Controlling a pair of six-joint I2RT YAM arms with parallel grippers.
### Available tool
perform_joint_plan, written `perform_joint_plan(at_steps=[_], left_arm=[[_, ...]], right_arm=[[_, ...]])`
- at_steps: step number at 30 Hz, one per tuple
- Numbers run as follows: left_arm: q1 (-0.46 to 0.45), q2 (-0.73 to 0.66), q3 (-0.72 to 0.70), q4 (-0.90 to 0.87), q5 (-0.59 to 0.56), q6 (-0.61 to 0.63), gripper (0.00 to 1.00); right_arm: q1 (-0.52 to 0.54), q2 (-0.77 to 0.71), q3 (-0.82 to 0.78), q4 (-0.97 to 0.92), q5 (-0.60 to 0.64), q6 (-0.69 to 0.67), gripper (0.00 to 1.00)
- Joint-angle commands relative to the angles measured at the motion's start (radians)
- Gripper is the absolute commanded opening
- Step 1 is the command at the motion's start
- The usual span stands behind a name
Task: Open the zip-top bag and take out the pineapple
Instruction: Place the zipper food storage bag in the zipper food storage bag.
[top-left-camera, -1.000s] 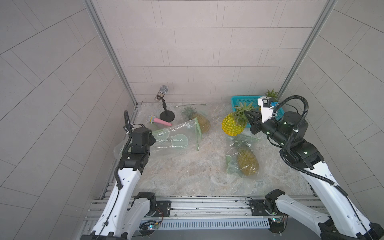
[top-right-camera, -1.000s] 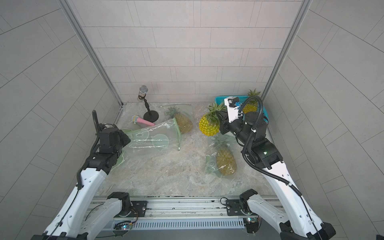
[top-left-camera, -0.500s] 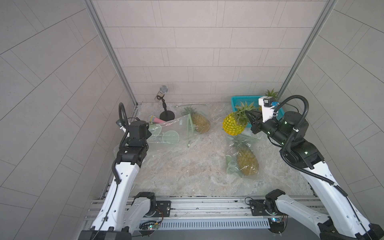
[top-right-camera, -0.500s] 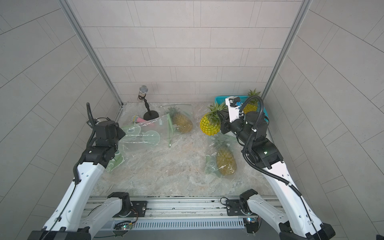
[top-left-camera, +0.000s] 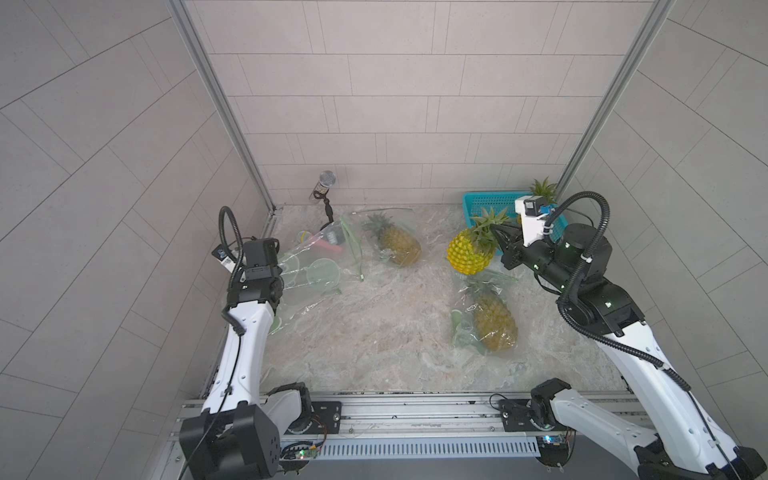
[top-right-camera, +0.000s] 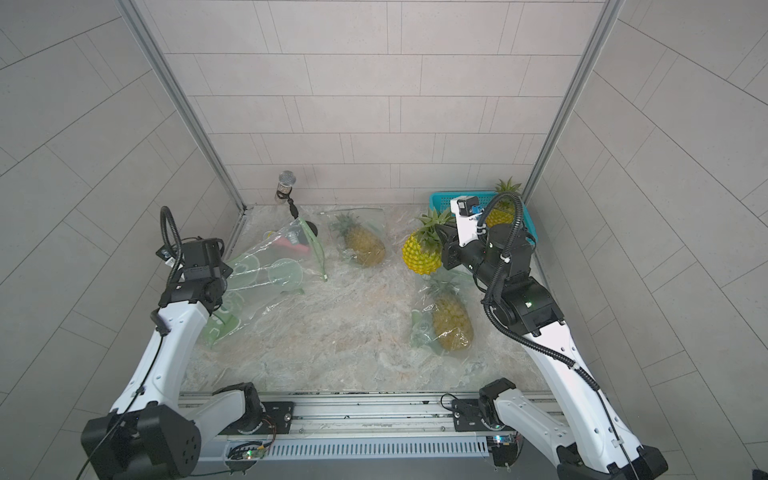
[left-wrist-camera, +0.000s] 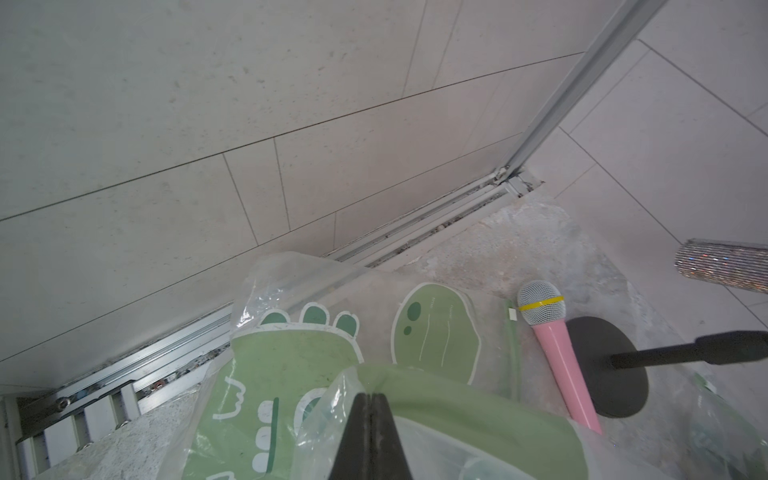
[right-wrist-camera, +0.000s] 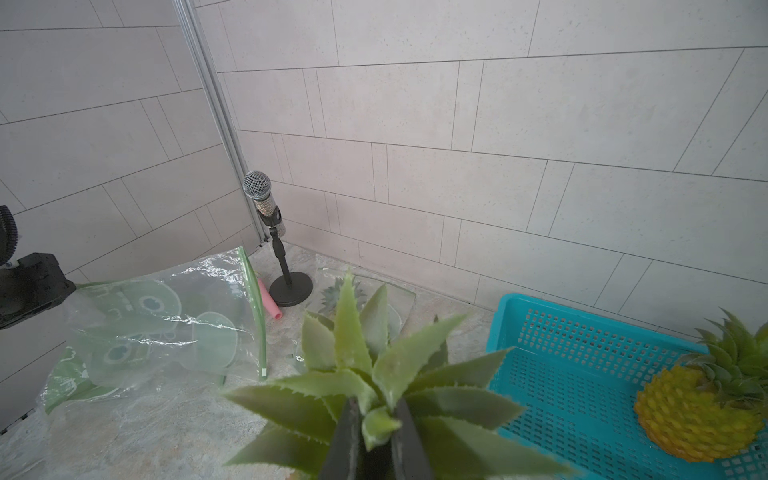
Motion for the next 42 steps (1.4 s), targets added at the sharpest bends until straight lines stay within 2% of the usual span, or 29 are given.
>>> perform_joint_plan(at_steps=[1, 4, 6, 9, 12, 14, 23, 26, 32, 35, 38, 42], left_arm=[[0.033, -0.002, 0.005, -0.014, -0.023, -0.011, 0.06], [0.053, -0.003, 0.000, 0.001, -0.001, -0.008, 0.23], [0.059, -0.004, -0.001, 0.014, 0.012, -0.001, 0.42], [0.065, -0.007, 0.004, 0.030, 0.008, 0.022, 0.64], [0.068, -0.010, 0.027, 0.038, 0.002, 0.063, 0.78], [0.068, -0.008, 0.048, 0.048, 0.010, 0.107, 0.83], [0.067, -0.008, 0.170, 0.054, 0.282, 0.369, 0.88], [0.067, -0.015, 0.199, 0.024, 0.422, 0.432, 0.87], [0.057, -0.037, 0.170, 0.036, 0.723, 0.441, 0.87], [0.048, -0.062, 0.126, 0.077, 0.824, 0.406, 0.87], [0.011, -0.076, 0.098, 0.089, 0.866, 0.389, 0.87], [-0.066, -0.088, 0.060, 0.108, 0.849, 0.400, 0.87]], right_arm=[[-0.008, -0.035, 0.015, 0.133, -0.004, -0.018, 0.00], [-0.011, -0.031, 0.010, 0.133, -0.004, -0.016, 0.00], [-0.012, -0.029, 0.010, 0.133, -0.005, -0.015, 0.00], [-0.017, -0.027, 0.009, 0.133, -0.006, -0.015, 0.00], [-0.022, -0.026, 0.006, 0.132, -0.002, -0.014, 0.00], [-0.026, -0.025, 0.006, 0.133, 0.000, -0.015, 0.00], [-0.054, 0.005, 0.012, 0.145, -0.004, -0.017, 0.00], [-0.073, 0.017, 0.021, 0.152, -0.012, -0.017, 0.00], [-0.144, 0.059, 0.059, 0.180, -0.063, -0.009, 0.00], [-0.184, 0.092, 0.087, 0.197, -0.087, -0.006, 0.00], [-0.244, 0.135, 0.119, 0.217, -0.129, 0.017, 0.00], [-0.320, 0.205, 0.155, 0.262, -0.169, 0.058, 0.00]])
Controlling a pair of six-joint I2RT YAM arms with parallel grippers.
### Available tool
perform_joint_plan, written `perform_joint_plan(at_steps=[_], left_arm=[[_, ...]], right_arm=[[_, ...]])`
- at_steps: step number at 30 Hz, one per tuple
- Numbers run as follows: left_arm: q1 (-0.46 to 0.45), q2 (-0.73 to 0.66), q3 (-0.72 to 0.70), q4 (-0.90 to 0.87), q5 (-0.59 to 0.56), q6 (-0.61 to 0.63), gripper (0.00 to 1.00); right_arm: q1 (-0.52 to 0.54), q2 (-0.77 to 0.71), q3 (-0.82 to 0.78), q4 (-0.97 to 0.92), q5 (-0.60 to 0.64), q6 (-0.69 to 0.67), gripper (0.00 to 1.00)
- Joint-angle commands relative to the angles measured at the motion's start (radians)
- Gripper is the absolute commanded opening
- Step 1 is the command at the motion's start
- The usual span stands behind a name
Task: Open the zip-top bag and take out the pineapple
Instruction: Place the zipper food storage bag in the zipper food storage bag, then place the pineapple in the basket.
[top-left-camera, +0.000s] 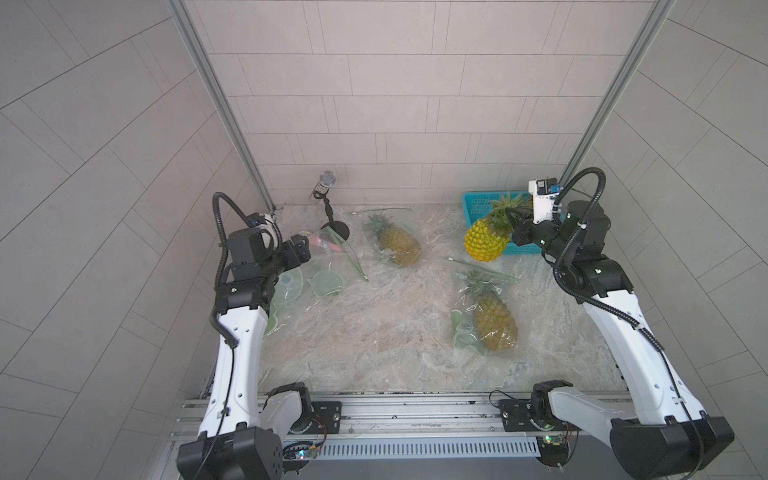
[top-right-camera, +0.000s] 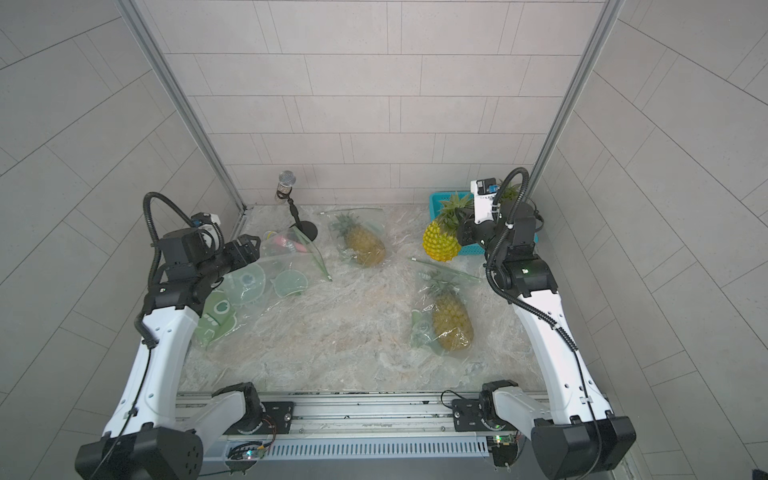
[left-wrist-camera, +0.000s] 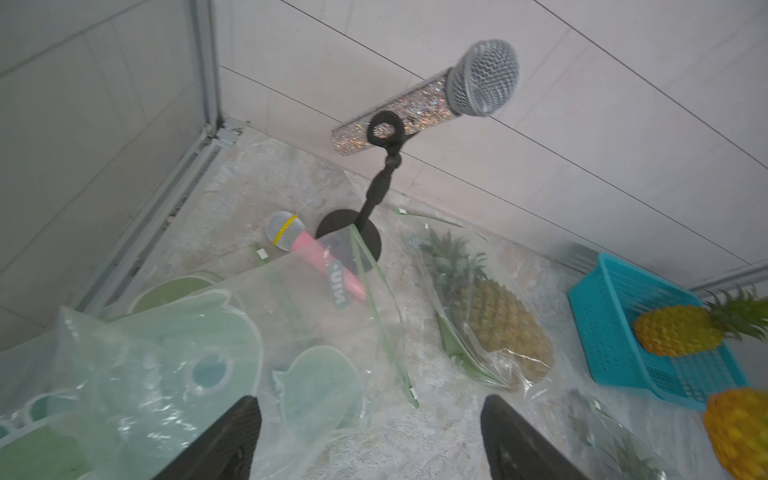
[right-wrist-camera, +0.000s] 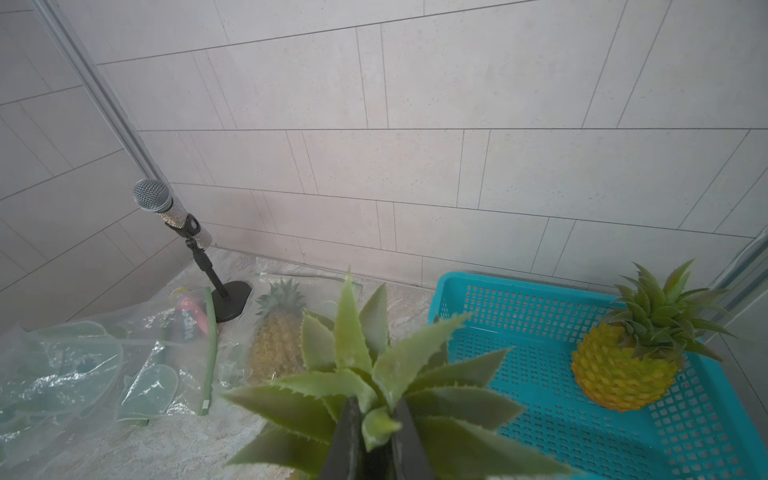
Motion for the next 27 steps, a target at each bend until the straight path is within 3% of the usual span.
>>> perform_joint_plan(at_steps=[1, 8, 14, 27], left_arm=[[-0.054, -0.018, -0.033, 0.038, 0.031, 0.024, 0.87], [-0.174, -0.020, -0.065, 0.058, -0.024, 0.073, 0.87], [-0.236, -0.040, -0.094, 0.048, -0.072, 0.116, 0.87], [-0.250, -0.093, -0.139, 0.043, -0.077, 0.141, 0.87]], right_arm=[[-0.053, 0.026, 0.084, 0.212, -0.056, 0.043, 0.00], [-0.127, 0.170, 0.164, 0.243, -0.029, 0.087, 0.00], [-0.147, 0.274, 0.206, 0.264, 0.090, 0.090, 0.00], [-0.152, 0.500, 0.292, 0.348, 0.260, 0.057, 0.00]])
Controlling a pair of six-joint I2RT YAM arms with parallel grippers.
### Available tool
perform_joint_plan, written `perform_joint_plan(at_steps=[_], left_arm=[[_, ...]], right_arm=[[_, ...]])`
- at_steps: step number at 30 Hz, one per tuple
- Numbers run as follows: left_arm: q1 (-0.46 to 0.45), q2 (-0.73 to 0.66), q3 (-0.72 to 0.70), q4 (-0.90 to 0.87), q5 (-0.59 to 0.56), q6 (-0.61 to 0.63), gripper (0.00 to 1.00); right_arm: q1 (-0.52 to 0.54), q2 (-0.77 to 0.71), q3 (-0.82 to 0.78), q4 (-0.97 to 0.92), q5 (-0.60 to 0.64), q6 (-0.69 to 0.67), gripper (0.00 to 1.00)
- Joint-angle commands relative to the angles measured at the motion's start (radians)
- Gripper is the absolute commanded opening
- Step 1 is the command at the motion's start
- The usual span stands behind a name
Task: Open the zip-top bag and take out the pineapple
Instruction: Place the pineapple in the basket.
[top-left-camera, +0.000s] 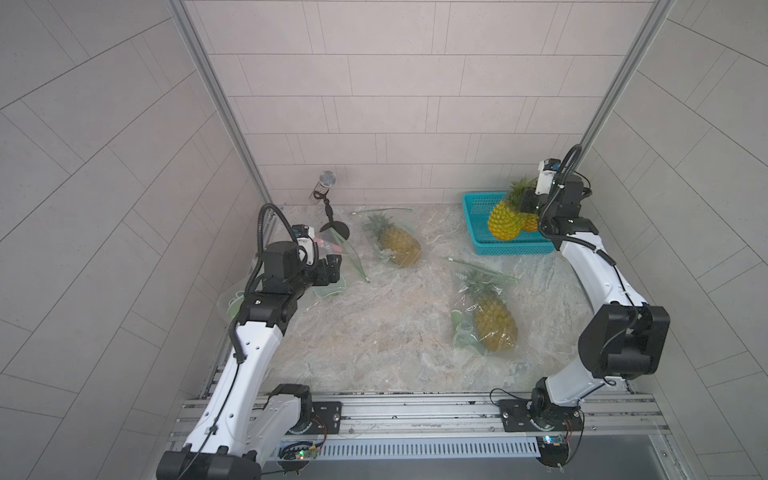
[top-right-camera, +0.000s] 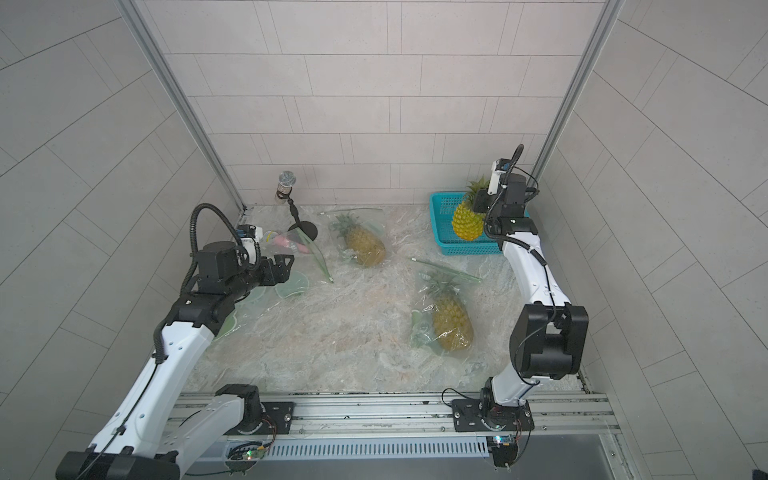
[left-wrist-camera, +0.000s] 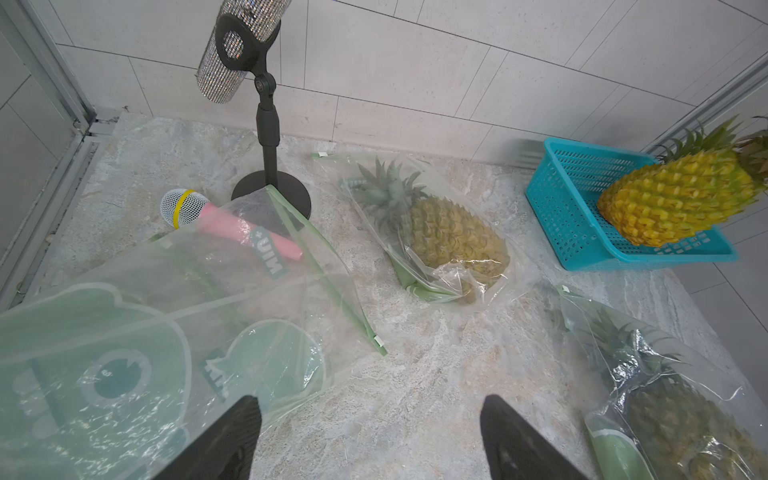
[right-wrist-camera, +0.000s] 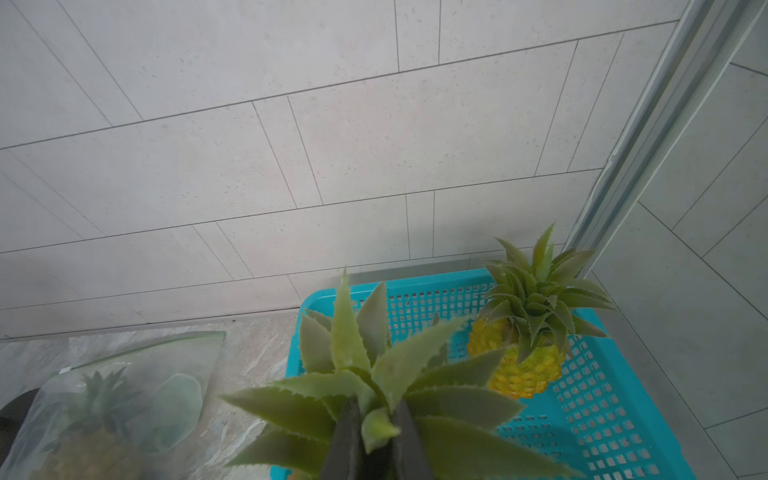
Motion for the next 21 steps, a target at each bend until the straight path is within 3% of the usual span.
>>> perform_joint_plan(at_steps=[1, 21], left_arm=[[-0.005, -0.013, -0.016, 0.013, -0.005, 0.033, 0.87], [-0.004, -0.013, -0.022, 0.018, 0.003, 0.028, 0.87]], right_arm=[[-0.004, 0.015, 0.077, 0.188, 0.065, -0.013, 0.00], [-0.004, 0.322, 0.325, 0.133, 0.129, -0.039, 0.00]])
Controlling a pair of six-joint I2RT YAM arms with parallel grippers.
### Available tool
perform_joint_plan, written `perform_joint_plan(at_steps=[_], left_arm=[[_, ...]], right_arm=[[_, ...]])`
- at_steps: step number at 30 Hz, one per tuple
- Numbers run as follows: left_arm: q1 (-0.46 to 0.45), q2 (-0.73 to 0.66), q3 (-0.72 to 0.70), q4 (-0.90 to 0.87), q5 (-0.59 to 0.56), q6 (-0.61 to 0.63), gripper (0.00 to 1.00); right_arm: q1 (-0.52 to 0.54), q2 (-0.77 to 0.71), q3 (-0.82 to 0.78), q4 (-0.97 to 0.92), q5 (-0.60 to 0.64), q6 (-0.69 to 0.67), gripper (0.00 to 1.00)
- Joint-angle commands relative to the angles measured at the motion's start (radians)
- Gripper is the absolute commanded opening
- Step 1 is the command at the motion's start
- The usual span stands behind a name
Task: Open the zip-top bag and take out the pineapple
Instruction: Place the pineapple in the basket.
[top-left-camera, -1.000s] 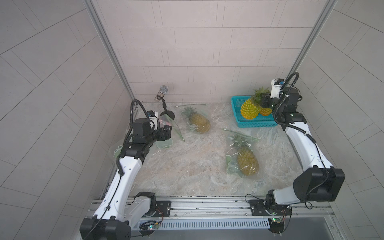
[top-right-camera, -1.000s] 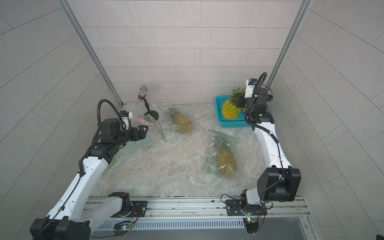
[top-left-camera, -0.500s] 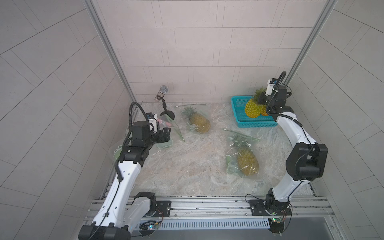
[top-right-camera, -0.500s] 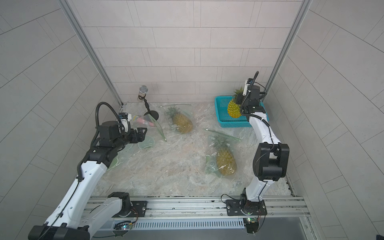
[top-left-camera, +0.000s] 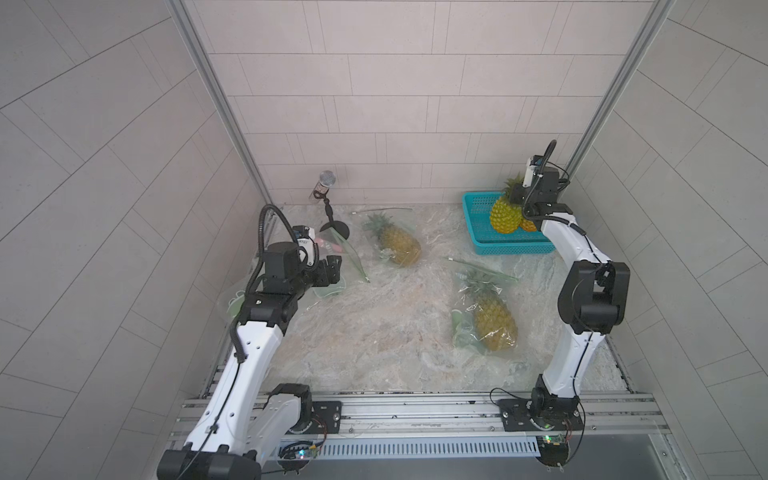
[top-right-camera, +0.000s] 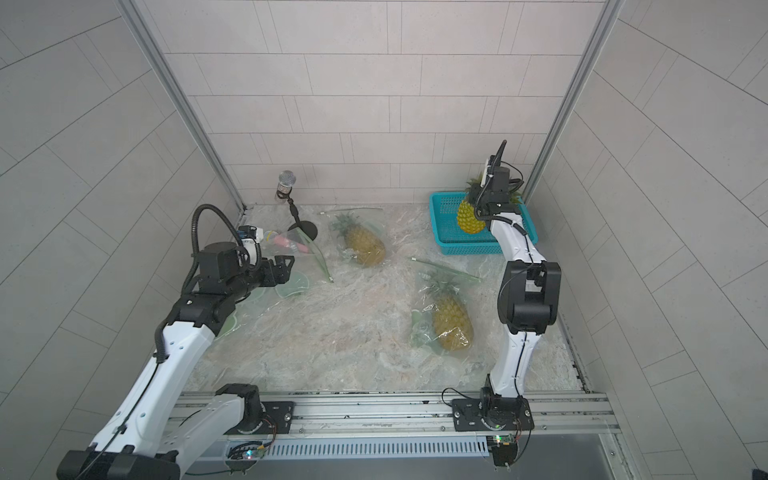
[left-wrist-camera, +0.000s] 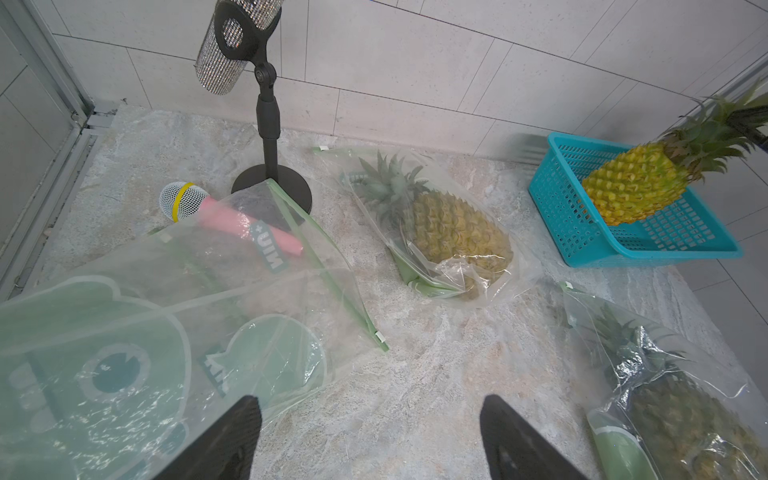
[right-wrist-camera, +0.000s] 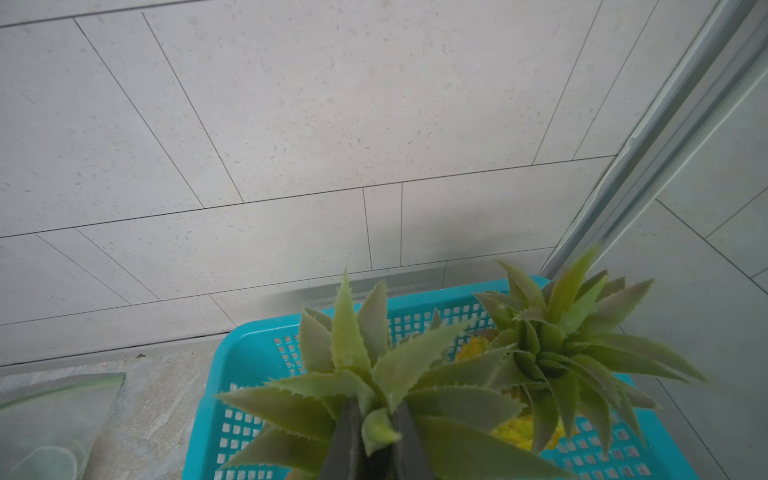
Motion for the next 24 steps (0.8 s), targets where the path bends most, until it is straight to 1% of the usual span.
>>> perform_joint_plan(at_steps=[1, 11, 16, 19, 20, 24], left_arm=[[-0.005, -0.012, -0.011, 0.018, 0.003, 0.028, 0.87], [-0.005, -0.001, -0.012, 0.024, 0.011, 0.024, 0.87], [-0.004, 0.001, -0.010, 0.025, 0.013, 0.024, 0.87], [-0.005, 0.007, -0.011, 0.027, 0.017, 0.021, 0.87], [-0.005, 0.008, -0.012, 0.027, 0.019, 0.020, 0.87], [-0.005, 0.007, -0.013, 0.027, 0.022, 0.020, 0.87]], right_arm=[[-0.004, -0.001, 0.083, 0.107, 0.023, -0.005, 0.00], [-0.007, 0.092, 0.177, 0.100, 0.060, 0.011, 0.00], [-0.008, 0.140, 0.236, 0.059, 0.069, 0.014, 0.00], [-0.010, 0.149, 0.239, 0.055, 0.071, 0.014, 0.00], [-0.009, 0.149, 0.237, 0.052, 0.070, 0.014, 0.01], [-0.009, 0.136, 0.214, 0.048, 0.065, 0.013, 0.15]])
